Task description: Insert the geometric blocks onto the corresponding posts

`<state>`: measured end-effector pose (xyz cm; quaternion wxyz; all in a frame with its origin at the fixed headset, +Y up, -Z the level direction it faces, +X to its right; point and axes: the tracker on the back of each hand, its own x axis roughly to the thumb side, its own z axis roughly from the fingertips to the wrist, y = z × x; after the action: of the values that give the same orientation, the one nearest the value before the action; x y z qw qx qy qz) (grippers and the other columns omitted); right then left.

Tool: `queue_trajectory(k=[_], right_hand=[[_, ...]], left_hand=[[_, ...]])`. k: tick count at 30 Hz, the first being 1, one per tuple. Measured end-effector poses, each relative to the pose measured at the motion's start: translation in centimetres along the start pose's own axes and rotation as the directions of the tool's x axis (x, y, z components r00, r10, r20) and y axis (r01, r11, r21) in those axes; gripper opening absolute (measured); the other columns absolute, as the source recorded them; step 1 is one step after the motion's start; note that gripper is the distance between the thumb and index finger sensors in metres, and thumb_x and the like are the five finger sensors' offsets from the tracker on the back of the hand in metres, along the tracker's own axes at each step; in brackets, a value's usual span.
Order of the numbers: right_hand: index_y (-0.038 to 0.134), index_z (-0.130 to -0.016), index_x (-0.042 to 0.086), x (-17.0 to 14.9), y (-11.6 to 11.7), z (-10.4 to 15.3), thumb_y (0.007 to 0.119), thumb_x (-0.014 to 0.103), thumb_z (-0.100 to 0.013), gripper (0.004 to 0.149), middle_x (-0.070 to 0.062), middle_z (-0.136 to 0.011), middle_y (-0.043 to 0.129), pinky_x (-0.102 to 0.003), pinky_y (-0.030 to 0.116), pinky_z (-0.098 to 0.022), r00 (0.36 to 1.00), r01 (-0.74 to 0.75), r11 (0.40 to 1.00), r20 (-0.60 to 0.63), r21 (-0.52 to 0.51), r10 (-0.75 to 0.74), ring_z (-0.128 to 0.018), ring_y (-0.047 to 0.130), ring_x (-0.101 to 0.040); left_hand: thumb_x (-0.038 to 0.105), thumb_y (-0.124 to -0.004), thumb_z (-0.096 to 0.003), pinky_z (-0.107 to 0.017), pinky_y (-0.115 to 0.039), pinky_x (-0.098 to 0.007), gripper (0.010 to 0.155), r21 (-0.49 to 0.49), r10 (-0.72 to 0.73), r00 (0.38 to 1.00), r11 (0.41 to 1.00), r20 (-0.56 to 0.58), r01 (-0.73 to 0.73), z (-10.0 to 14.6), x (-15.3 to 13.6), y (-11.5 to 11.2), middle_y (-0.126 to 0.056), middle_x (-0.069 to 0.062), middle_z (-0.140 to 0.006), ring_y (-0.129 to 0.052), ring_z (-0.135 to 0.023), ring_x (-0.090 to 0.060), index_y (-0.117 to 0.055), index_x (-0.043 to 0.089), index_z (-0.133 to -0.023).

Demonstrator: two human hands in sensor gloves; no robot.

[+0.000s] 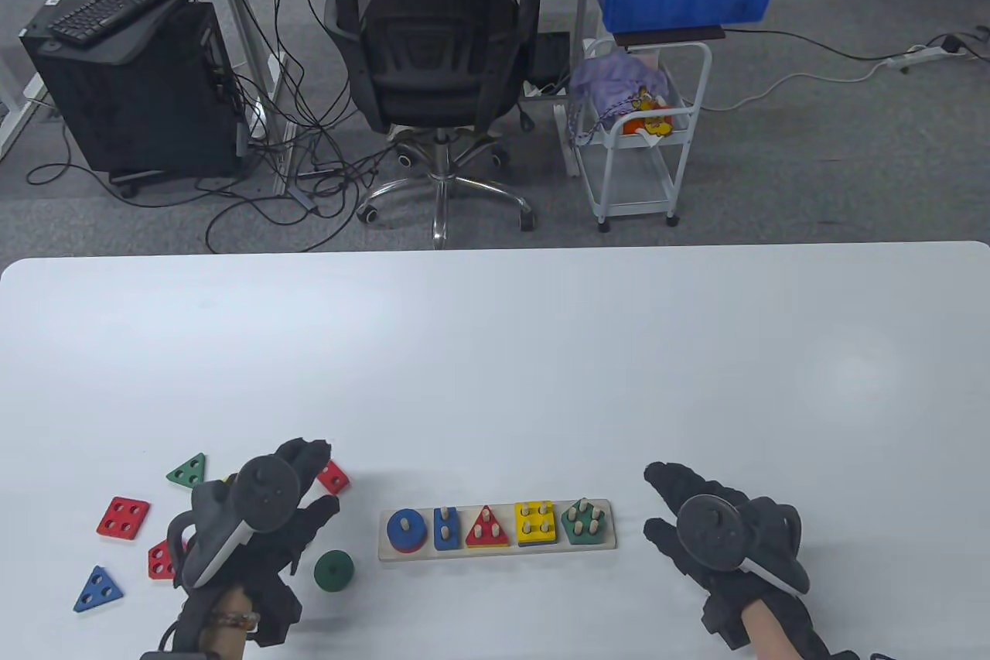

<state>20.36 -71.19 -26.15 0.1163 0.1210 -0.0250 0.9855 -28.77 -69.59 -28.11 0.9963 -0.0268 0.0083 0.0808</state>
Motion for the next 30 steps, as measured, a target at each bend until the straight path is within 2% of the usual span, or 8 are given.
queue_trajectory(k=[2,4,6,9,12,22,26,30], right_hand=[[0.06,-0.098,0.014,-0.2,-0.1,0.0,0.08,0.043,-0.042,0.067,-0.018,-0.098,0.072,-0.065,0.07,-0.056,1.0,-0.003,1.0,-0.006,-0.015,0.003,-0.076,0.089,-0.039],[0.06,-0.099,0.014,-0.2,0.0,0.1,0.08,0.043,-0.042,0.066,-0.018,-0.098,0.072,-0.065,0.07,-0.056,1.0,-0.003,1.0,-0.003,-0.009,0.003,-0.076,0.089,-0.038],[0.06,-0.098,0.014,-0.1,0.1,0.3,0.08,0.043,-0.042,0.066,-0.019,-0.098,0.072,-0.065,0.07,-0.056,1.0,-0.017,1.0,0.001,-0.004,0.017,-0.076,0.089,-0.038],[0.06,-0.098,0.014,0.0,0.1,0.4,0.079,0.043,-0.042,0.066,-0.018,-0.098,0.072,-0.065,0.07,-0.056,0.999,-0.032,0.999,0.002,-0.001,0.032,-0.076,0.089,-0.038],[0.06,-0.098,0.014,0.0,0.1,0.5,0.079,0.043,-0.042,0.066,-0.018,-0.097,0.073,-0.065,0.07,-0.056,0.999,-0.033,0.999,0.0,0.0,0.033,-0.076,0.09,-0.038],[0.062,-0.097,0.014,-0.8,0.3,0.4,0.079,0.043,-0.042,0.064,-0.018,-0.096,0.075,-0.065,0.07,-0.056,0.999,-0.022,1.0,-0.027,0.015,0.022,-0.075,0.09,-0.038],[0.062,-0.097,0.015,-0.8,0.4,0.4,0.079,0.043,-0.042,0.064,-0.018,-0.096,0.075,-0.065,0.07,-0.056,0.999,-0.028,0.999,-0.026,0.015,0.028,-0.075,0.091,-0.037],[0.063,-0.097,0.014,-0.7,0.4,0.4,0.079,0.043,-0.042,0.064,-0.017,-0.095,0.076,-0.064,0.071,-0.055,0.999,-0.033,0.999,-0.024,0.025,0.034,-0.074,0.091,-0.037]], left_hand=[[0.065,-0.082,-0.0314,-0.081,-0.053,-0.054,0.076,-0.1,-0.061,0.997,0.993,0.037,0.064,0.5,-0.4,-0.4,-0.057,0.022,-0.117,-0.066,-0.11,-0.015,-0.055,0.054,-0.101],[0.064,-0.086,-0.0284,-0.081,-0.054,-0.056,0.078,-0.127,-0.067,0.996,0.989,0.063,0.075,0.6,-0.5,-0.7,-0.063,0.021,-0.115,-0.069,-0.109,-0.015,-0.059,0.053,-0.1],[0.063,-0.089,-0.0268,-0.081,-0.053,-0.056,0.078,-0.201,-0.061,0.993,0.976,0.098,0.08,0.6,0.0,-1.2,-0.066,0.021,-0.113,-0.07,-0.108,-0.016,-0.062,0.051,-0.099],[0.063,-0.092,-0.0241,-0.082,-0.048,-0.057,0.079,-0.295,-0.165,0.977,0.934,0.135,0.199,0.6,1.4,-2.9,-0.071,0.022,-0.11,-0.071,-0.106,-0.014,-0.065,0.051,-0.098],[0.061,-0.093,-0.0237,-0.083,-0.047,-0.058,0.08,-0.343,-0.246,0.958,0.896,0.146,0.282,0.5,2.2,-4.0,-0.071,0.022,-0.11,-0.071,-0.106,-0.014,-0.065,0.05,-0.098],[0.053,-0.097,-0.023,-0.083,-0.05,-0.054,0.07,-0.236,-0.443,0.872,0.842,0.207,0.484,0.5,4.1,-6.2,-0.08,0.023,-0.101,-0.077,-0.1,-0.008,-0.074,0.05,-0.089],[0.049,-0.098,-0.0217,-0.08,-0.058,-0.048,0.066,-0.174,-0.489,0.846,0.833,0.215,0.526,0.5,5.0,-6.5,-0.086,0.019,-0.096,-0.083,-0.094,-0.007,-0.079,0.047,-0.085],[0.05,-0.097,-0.0243,-0.079,-0.06,-0.047,0.072,-0.153,-0.489,0.838,0.834,0.241,0.531,0.6,5.5,-6.9,-0.084,0.012,-0.098,-0.083,-0.092,-0.011,-0.072,0.042,-0.092]])
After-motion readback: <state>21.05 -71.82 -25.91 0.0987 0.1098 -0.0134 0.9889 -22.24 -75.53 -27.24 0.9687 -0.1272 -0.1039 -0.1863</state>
